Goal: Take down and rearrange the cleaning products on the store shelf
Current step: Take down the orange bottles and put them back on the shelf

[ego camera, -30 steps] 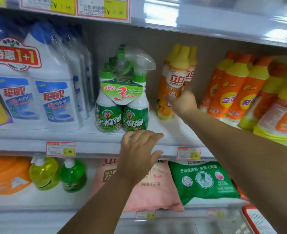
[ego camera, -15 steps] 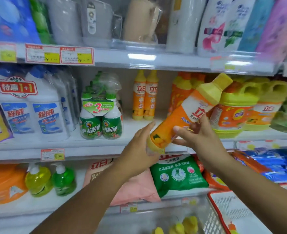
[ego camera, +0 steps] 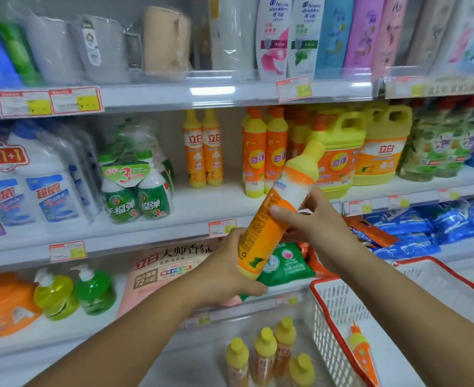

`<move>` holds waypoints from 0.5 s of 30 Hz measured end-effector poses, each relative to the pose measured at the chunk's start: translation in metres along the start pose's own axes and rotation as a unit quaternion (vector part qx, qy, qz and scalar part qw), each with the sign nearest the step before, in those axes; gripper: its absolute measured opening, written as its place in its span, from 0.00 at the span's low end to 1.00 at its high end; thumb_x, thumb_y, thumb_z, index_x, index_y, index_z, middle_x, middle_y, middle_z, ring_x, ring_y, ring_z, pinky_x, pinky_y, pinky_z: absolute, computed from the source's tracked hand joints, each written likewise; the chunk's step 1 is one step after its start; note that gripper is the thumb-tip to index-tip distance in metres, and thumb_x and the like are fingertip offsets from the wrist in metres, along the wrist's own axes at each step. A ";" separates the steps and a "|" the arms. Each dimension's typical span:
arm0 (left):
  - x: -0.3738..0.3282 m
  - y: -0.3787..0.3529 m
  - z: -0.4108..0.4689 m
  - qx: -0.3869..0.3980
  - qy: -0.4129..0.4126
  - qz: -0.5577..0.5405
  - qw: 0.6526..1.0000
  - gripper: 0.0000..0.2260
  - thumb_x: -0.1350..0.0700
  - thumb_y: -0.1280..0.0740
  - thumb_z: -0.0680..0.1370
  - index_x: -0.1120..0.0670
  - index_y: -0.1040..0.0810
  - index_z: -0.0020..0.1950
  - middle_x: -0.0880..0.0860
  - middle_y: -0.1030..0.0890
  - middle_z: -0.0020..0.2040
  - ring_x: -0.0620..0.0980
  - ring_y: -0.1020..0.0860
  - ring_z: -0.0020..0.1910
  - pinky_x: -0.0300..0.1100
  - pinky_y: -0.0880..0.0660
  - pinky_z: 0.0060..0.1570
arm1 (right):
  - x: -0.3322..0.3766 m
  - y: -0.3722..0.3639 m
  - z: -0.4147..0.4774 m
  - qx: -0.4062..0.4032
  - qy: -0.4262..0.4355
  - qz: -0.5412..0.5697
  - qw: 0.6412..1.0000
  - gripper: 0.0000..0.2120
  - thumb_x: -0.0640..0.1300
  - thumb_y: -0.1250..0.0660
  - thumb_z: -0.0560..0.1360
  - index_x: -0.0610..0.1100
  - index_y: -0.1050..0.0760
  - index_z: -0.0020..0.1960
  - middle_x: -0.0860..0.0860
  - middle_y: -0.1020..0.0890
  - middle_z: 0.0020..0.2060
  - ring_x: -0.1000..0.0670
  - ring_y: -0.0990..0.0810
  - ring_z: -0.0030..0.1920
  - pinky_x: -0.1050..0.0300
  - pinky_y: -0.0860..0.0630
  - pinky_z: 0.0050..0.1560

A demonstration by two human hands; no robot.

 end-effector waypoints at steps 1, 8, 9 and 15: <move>0.000 -0.002 0.002 0.020 0.007 -0.027 0.999 0.40 0.56 0.21 0.66 0.37 0.40 0.70 0.46 0.24 0.59 0.47 0.22 0.54 0.45 0.22 0.53 | 0.000 0.003 0.000 0.000 0.007 0.003 1.000 0.35 0.48 0.22 0.64 0.54 0.32 0.67 0.44 0.21 0.57 0.42 0.15 0.52 0.41 0.16 0.47; 0.002 -0.017 0.007 0.044 -0.007 -0.088 0.995 0.42 0.59 0.19 0.66 0.37 0.37 0.71 0.42 0.20 0.59 0.37 0.19 0.52 0.36 0.23 0.54 | -0.008 0.017 -0.001 0.054 0.000 0.012 0.998 0.42 0.30 0.28 0.72 0.70 0.42 0.67 0.42 0.18 0.54 0.45 0.15 0.49 0.51 0.17 0.42; -0.001 -0.019 0.007 0.019 -0.020 -0.066 0.997 0.42 0.58 0.19 0.65 0.34 0.38 0.70 0.41 0.21 0.59 0.35 0.20 0.50 0.30 0.24 0.49 | -0.010 0.018 0.000 0.050 -0.006 0.008 0.999 0.41 0.33 0.27 0.72 0.66 0.42 0.70 0.42 0.19 0.54 0.45 0.15 0.49 0.52 0.17 0.42; -0.014 -0.031 0.018 -0.008 -0.067 -0.078 0.995 0.41 0.57 0.21 0.68 0.37 0.40 0.72 0.37 0.25 0.58 0.28 0.24 0.51 0.23 0.27 0.45 | -0.006 0.034 0.007 -0.053 0.001 0.009 0.999 0.32 0.46 0.22 0.66 0.57 0.33 0.65 0.48 0.19 0.54 0.46 0.15 0.49 0.50 0.17 0.37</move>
Point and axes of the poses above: each hand's wrist, its own z-axis towards the middle knuckle, its own y-axis out of the back of the hand, x = y × z, the point moved 8 cm from there along z, towards the middle knuckle
